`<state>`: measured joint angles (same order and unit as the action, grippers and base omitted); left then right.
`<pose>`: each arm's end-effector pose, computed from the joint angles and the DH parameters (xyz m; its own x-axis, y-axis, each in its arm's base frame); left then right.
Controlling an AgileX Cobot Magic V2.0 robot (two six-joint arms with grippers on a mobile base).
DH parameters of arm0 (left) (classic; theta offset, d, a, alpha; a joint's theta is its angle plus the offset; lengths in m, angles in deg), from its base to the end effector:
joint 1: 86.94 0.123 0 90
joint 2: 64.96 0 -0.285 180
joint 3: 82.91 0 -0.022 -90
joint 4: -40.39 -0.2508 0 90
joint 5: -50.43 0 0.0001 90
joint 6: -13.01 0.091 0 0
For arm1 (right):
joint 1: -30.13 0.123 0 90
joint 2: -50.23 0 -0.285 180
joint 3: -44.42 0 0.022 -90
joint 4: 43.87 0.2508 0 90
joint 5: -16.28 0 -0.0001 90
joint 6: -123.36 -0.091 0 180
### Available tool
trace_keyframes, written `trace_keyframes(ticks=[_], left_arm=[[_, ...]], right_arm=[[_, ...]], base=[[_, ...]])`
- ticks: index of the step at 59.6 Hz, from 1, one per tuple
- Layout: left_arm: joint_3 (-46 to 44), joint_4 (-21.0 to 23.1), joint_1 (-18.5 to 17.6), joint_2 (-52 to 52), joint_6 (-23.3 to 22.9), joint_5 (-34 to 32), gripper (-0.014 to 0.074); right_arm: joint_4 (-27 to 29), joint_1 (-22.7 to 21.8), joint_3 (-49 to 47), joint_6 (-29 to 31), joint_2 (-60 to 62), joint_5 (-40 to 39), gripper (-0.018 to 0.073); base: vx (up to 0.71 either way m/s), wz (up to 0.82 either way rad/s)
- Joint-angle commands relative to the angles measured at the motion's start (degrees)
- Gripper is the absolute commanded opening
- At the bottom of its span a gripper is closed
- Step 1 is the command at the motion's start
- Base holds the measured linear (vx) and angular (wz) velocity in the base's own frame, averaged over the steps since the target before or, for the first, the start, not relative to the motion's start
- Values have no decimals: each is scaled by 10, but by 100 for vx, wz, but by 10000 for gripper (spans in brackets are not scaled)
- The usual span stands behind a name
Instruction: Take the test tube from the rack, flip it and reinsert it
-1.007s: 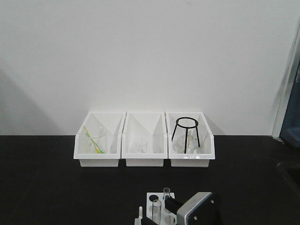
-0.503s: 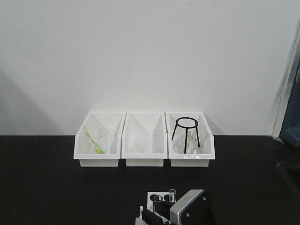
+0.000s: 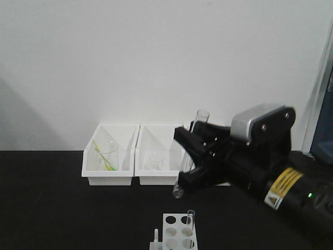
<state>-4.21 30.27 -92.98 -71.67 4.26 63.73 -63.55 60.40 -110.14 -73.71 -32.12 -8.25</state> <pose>0.0552 -0.0021 0.1847 -0.1459 0.0348 -0.9887 0.0682 0.9974 0.0250 0.2504 0.1608 0.3583 0.0925 0.0349 -0.9951 -0.6179 0.7857 -0.0299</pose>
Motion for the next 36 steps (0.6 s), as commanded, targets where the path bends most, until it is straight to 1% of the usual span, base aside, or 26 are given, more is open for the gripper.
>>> trace_keyframes(ticks=[1,2,4,5,7,10,12,15,16,17,19,20,22,25,28,31,32,34,35,36], left_arm=[[-2,2,0,5,-5,-46,-6],[-2,2,0,5,-5,-46,-6],[-2,2,0,5,-5,-46,-6],[-2,2,0,5,-5,-46,-6],[-2,2,0,5,-5,-46,-6],[-2,2,0,5,-5,-46,-6],[-2,2,0,5,-5,-46,-6],[-2,2,0,5,-5,-46,-6],[-2,2,0,5,-5,-46,-6],[-2,2,0,5,-5,-46,-6],[-2,2,0,5,-5,-46,-6],[-2,2,0,5,-5,-46,-6],[-2,2,0,5,-5,-46,-6],[-2,2,0,5,-5,-46,-6],[-2,2,0,5,-5,-46,-6],[-2,2,0,5,-5,-46,-6],[-2,2,0,5,-5,-46,-6],[-2,2,0,5,-5,-46,-6],[-2,2,0,5,-5,-46,-6],[-2,2,0,5,-5,-46,-6]], right_arm=[[-50,0,-62,39,31,87,-13],[-65,0,-67,53,33,100,-13],[-124,0,-79,95,35,131,-13],[-135,0,-82,115,35,141,-13],[-207,0,-89,181,36,167,-13],[-301,0,-91,266,36,189,-12],[-381,0,-91,338,36,209,-11],[-464,0,-91,405,36,236,-10],[-492,0,-91,419,36,242,-10],[-500,0,-91,435,36,245,-9],[-539,0,-91,448,36,256,-8],[-547,0,-91,448,36,258,-7],[-556,0,-91,442,36,259,-7],[-550,0,-91,417,36,259,-7],[-519,0,-91,360,36,264,-6],[-453,0,-96,259,38,264,-6],[-415,0,-99,203,37,265,-6],[-363,0,-106,124,37,265,-6],[-324,0,-108,64,37,266,-6],[-300,0,-111,25,37,267,-6]], base=[[0,0],[0,0],[0,0],[0,0],[0,0],[0,0],[0,0],[0,0],[0,0],[0,0],[0,0],[0,0],[0,0],[0,0],[0,0],[0,0],[0,0],[0,0],[0,0],[0,0]])
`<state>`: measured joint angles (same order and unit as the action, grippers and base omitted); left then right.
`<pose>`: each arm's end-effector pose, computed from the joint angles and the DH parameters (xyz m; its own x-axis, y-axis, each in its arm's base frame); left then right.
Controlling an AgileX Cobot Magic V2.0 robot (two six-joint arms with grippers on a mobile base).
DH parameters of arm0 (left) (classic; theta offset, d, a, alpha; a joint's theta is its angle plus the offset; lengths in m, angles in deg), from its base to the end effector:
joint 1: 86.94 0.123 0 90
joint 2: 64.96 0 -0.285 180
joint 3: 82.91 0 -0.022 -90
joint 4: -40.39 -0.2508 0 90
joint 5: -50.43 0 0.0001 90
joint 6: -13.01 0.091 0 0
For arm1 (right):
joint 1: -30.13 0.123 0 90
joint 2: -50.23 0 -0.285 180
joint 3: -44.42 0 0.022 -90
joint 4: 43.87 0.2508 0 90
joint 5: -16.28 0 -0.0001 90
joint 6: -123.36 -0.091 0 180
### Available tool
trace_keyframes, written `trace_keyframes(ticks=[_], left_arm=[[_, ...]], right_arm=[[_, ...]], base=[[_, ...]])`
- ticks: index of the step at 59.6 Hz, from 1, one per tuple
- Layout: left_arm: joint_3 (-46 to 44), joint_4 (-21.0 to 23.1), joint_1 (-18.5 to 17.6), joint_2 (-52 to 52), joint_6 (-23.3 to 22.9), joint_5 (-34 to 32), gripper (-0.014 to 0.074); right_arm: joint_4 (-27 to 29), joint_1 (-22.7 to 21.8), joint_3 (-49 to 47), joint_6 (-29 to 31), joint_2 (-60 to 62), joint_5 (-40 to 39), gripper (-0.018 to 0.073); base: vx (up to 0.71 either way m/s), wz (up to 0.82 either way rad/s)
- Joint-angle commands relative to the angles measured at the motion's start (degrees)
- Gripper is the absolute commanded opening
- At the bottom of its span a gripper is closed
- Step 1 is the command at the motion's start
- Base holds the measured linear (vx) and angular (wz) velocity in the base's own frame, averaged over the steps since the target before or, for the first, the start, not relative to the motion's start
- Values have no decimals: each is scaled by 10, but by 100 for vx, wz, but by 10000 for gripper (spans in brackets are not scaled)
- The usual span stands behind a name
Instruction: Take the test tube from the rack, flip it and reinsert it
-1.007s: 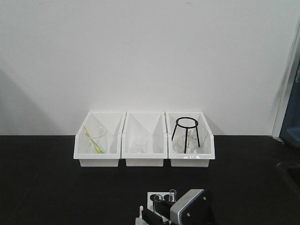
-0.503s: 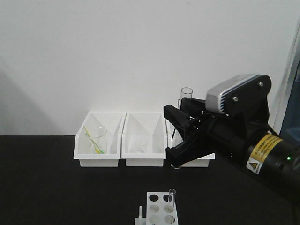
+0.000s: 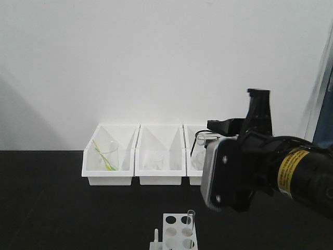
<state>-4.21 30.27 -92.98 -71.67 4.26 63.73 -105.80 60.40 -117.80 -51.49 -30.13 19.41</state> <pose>0.0552 -0.0021 0.1847 -0.1459 0.0348 -0.9887 0.0682 0.9974 0.0250 0.2555 0.1440 0.3750 0.3696 -0.8492 -0.3771 -0.3132 0.2683 -0.9110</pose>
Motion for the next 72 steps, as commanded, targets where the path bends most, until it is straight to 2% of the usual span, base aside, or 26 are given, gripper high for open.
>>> trace_keyframes(ticks=[1,4,8,14,17,22,26,38,42,47,57,72], left_arm=[[-2,2,0,5,-5,-46,-6],[-2,2,0,5,-5,-46,-6],[-2,2,0,5,-5,-46,-6],[-2,2,0,5,-5,-46,-6],[-2,2,0,5,-5,-46,-6],[-2,2,0,5,-5,-46,-6],[-2,2,0,5,-5,-46,-6],[-2,2,0,5,-5,-46,-6],[-2,2,0,5,-5,-46,-6],[-2,2,0,5,-5,-46,-6],[-2,2,0,5,-5,-46,-6],[-2,2,0,5,-5,-46,-6]], right_arm=[[144,-3,-37,-235,18,-10,-6],[208,-11,-36,-362,18,-19,-6],[227,-17,-26,-460,14,-70,-6],[224,-17,-2,-494,9,-147,-6],[224,-17,19,-479,8,-185,-6],[234,-17,75,-421,5,-261,-6],[262,-17,123,-371,-3,-326,-6],[436,-17,244,-206,-51,-584,-6],[461,-17,260,-170,-77,-629,-6],[452,-17,257,-165,-103,-635,-6],[384,-17,226,-165,-139,-629,-6],[377,-17,212,-166,-146,-585,-6]], base=[[0,0],[0,0],[0,0],[0,0],[0,0],[0,0],[0,0],[0,0],[0,0],[0,0],[0,0],[0,0]])
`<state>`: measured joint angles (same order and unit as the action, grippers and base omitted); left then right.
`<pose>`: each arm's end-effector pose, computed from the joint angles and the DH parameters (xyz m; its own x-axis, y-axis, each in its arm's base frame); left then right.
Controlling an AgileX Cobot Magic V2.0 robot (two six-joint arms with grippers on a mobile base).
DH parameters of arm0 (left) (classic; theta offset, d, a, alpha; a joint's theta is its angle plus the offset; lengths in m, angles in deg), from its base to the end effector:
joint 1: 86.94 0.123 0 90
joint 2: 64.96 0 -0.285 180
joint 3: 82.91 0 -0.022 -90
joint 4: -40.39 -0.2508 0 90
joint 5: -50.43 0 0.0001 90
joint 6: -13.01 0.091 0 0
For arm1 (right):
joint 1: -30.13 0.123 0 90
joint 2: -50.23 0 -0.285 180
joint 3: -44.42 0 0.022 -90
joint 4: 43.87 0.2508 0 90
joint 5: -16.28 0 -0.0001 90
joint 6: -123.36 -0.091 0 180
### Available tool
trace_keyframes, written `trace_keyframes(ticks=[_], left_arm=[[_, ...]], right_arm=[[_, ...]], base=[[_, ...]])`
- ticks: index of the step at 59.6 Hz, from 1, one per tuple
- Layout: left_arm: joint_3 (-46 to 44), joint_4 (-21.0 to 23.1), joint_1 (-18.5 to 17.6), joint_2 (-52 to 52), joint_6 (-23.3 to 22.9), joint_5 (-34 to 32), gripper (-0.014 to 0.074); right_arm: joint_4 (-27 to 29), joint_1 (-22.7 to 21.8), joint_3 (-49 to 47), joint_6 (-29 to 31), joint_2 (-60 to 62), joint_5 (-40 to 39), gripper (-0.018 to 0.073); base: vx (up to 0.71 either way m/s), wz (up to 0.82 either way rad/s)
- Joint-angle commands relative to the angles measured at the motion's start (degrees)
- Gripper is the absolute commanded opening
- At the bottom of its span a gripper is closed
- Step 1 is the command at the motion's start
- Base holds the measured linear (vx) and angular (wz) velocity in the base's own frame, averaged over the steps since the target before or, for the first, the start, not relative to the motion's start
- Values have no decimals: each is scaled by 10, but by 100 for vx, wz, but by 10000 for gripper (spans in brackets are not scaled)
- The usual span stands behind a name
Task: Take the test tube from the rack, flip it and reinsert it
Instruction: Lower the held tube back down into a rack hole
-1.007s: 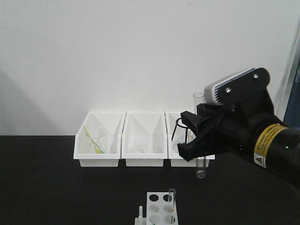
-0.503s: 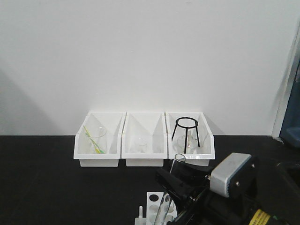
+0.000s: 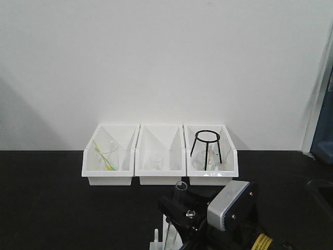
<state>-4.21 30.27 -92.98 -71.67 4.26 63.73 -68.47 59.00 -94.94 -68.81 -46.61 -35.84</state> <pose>0.0552 -0.0021 0.1847 -0.1459 0.0348 -0.9887 0.0682 0.9974 0.0250 0.2532 0.1737 0.2388 0.0759 -0.0246 -0.9968 -0.7403 0.6683 -0.0728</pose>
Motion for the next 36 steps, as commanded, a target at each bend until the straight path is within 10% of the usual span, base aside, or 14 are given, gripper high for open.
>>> trace_keyframes(ticks=[1,36], left_arm=[[-2,2,0,5,-5,-46,-6],[-2,2,0,5,-5,-46,-6]], right_arm=[[4,-3,-17,7,19,-29,-6],[0,-2,-17,10,-69,-33,-6]], base=[[0,0],[0,0]])
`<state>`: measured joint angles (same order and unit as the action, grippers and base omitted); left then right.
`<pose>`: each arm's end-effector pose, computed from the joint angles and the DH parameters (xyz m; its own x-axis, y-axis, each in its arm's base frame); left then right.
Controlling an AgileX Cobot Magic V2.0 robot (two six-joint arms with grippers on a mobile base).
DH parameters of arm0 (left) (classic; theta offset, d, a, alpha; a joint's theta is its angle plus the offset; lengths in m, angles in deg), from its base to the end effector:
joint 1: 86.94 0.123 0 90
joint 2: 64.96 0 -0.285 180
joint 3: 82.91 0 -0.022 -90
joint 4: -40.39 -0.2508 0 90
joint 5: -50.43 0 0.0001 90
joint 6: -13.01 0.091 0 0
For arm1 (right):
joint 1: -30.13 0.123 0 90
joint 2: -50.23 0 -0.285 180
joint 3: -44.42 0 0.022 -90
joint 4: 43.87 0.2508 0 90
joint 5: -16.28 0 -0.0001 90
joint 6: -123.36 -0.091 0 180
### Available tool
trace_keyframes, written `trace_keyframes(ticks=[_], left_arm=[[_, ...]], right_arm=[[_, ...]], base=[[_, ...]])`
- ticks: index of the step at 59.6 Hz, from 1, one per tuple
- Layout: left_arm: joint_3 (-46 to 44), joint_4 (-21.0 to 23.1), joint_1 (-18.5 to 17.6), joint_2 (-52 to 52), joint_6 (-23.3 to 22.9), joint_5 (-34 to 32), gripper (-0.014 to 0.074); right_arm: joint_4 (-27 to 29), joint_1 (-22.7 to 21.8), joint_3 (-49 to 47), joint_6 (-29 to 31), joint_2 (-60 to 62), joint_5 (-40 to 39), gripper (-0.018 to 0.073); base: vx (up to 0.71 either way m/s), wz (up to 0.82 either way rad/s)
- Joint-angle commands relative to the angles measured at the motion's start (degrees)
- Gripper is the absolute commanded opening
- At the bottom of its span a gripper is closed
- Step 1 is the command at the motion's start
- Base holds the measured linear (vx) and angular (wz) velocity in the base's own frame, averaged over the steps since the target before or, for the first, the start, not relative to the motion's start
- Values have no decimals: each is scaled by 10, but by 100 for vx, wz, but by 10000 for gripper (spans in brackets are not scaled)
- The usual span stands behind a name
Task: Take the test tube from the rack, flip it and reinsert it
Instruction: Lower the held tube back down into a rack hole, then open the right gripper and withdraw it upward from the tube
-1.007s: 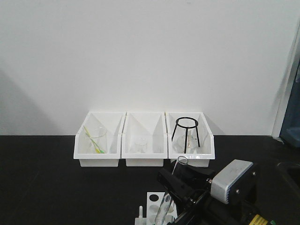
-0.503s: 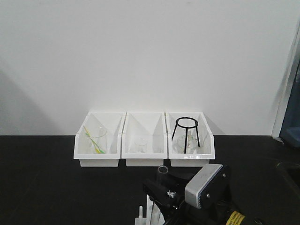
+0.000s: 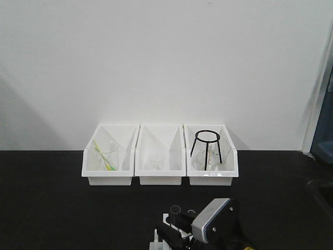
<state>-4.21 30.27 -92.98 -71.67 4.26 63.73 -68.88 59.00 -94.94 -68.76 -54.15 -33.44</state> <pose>0.0552 -0.0021 0.1847 -0.1459 0.0348 -0.9887 0.0682 0.9974 0.0250 0.2642 0.1791 0.1940 -0.0631 -0.1227 -0.9904 -0.7442 0.6670 -0.0352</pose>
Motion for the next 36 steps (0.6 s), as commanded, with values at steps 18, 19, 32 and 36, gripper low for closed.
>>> trace_keyframes(ticks=[18,19,32,36], left_arm=[[-2,2,0,5,-5,-46,-6],[-2,2,0,5,-5,-46,-6],[-2,2,0,5,-5,-46,-6],[-2,2,0,5,-5,-46,-6]], right_arm=[[6,-2,-17,10,-19,-55,82],[6,-2,-17,10,-19,-55,99],[8,-2,-17,9,-19,-54,339],[9,-2,-17,9,-19,-54,418]], base=[[0,0],[0,0],[0,0],[0,0]])
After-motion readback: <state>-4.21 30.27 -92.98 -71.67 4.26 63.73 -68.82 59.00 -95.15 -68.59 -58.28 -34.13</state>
